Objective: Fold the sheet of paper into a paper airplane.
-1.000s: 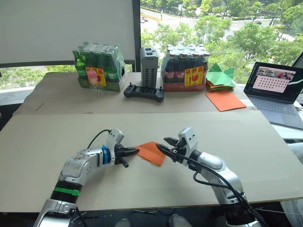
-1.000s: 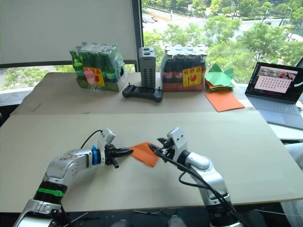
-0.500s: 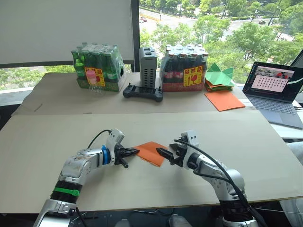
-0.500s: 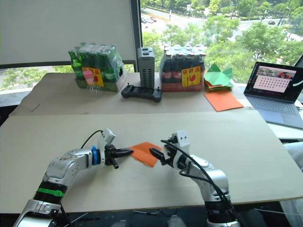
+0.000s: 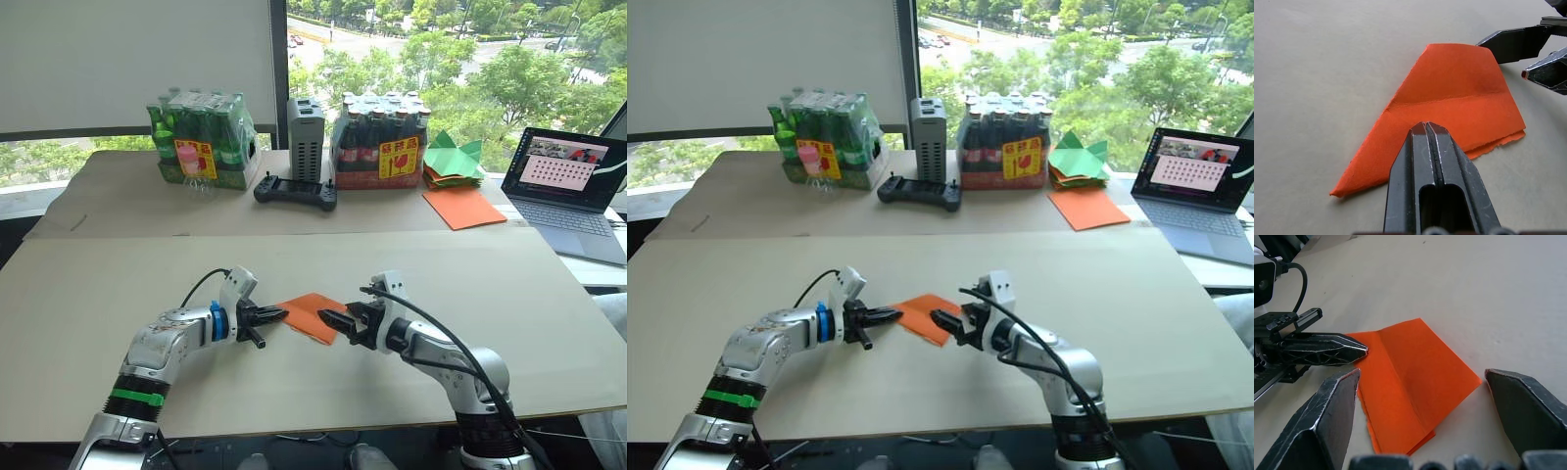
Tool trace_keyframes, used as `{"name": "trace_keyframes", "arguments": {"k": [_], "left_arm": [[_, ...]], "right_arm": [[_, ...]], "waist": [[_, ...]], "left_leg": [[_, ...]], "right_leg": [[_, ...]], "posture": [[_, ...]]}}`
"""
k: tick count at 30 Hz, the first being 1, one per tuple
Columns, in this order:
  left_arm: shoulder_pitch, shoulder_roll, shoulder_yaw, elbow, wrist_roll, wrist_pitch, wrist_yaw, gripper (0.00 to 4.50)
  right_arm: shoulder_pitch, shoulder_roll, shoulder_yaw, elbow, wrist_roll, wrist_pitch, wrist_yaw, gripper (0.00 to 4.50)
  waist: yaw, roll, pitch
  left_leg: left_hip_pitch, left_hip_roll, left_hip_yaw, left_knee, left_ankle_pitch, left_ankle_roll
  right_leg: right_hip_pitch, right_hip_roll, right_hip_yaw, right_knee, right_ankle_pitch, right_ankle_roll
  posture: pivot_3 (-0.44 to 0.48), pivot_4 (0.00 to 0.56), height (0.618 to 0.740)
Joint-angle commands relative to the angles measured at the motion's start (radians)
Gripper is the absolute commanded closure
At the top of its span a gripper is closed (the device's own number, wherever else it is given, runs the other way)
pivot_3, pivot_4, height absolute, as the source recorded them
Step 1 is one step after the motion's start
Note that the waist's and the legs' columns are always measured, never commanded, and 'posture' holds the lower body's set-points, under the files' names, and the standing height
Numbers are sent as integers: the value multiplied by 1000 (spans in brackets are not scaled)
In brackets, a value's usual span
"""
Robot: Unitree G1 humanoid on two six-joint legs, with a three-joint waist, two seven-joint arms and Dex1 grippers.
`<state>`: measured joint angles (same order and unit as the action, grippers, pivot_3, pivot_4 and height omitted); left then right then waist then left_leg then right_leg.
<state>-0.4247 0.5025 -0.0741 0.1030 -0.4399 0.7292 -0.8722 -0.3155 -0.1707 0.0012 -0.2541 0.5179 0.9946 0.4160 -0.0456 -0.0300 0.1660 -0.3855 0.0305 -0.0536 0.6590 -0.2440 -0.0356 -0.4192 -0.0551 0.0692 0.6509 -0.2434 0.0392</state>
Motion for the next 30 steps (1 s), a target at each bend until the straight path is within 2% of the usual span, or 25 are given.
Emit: {"name": "trace_keyframes", "arguments": {"k": [1,6,9,19,20,24,27,30], "left_arm": [[21,-2,-18,0,14,21,6,4500],[25,0,-16,-4,13,23,7,4500],[28,1,-16,-7,12,25,7,4500],[31,0,-18,-9,13,25,6,4500],[31,0,-18,-9,13,25,6,4500],[27,-1,-19,-6,13,24,4,4500],[26,-2,-18,-5,13,25,4,4500],[25,-2,-18,-7,11,27,3,4500]], "right_arm": [[-5,1,12,-38,39,18,13,13],[-7,-1,11,-34,48,8,10,13],[-10,5,6,-33,46,-10,7,828],[-3,-18,27,-47,25,-52,34,4311],[-1,-26,37,-49,14,-70,42,4455],[15,-104,139,-72,-79,-204,100,4455],[47,-204,275,-72,-231,-410,170,4455],[57,-254,346,-36,-351,-585,187,4455]], "waist": [[0,0,0],[0,0,0],[0,0,0],[0,0,0],[0,0,0],[0,0,0],[0,0,0],[1,0,0]], "left_leg": [[0,0,0,0,0,0],[0,0,0,0,0,0],[0,0,0,0,0,0],[0,0,0,0,0,0],[0,0,0,0,0,0],[0,0,0,0,0,0],[0,0,0,0,0,0],[-1,0,0,0,0,0]], "right_leg": [[0,0,0,0,0,0],[0,0,0,0,0,0],[0,0,0,0,0,0],[0,0,0,0,0,0],[0,0,0,0,0,0],[0,0,0,-1,0,0],[0,0,0,-1,0,1],[0,0,0,-2,0,1]], "posture": [[0,150,740],[0,150,740],[0,150,740],[0,150,740],[0,150,740],[0,150,740],[0,150,740],[0,150,740]]}}
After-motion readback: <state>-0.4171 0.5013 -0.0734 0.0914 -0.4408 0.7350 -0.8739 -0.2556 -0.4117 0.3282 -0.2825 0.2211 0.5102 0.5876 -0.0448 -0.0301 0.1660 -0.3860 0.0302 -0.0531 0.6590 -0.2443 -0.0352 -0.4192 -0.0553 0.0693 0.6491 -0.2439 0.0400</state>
